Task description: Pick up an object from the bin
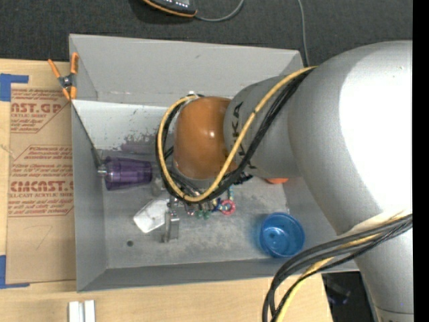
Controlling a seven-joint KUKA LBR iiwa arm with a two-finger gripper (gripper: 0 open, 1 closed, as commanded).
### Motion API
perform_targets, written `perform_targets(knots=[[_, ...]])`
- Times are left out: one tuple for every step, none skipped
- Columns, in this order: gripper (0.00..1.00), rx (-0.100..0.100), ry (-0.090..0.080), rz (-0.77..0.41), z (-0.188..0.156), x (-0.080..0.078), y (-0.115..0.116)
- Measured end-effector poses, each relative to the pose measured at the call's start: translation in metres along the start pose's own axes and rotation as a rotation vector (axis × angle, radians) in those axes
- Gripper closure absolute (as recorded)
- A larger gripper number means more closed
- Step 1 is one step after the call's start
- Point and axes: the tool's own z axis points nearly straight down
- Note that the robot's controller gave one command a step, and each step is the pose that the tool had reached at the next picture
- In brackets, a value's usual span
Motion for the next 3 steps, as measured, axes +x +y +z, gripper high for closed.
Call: perform_targets(knots=[[0.00,-0.001,-0.009,-0.014,-0.0027,0.0020,0.0000],[1.00,-0.002,-0.004,0.000,-0.0020,-0.0013,0.0009],[1.00,-0.002,-0.004,0.000,-0.0020,-0.0013,0.0009]])
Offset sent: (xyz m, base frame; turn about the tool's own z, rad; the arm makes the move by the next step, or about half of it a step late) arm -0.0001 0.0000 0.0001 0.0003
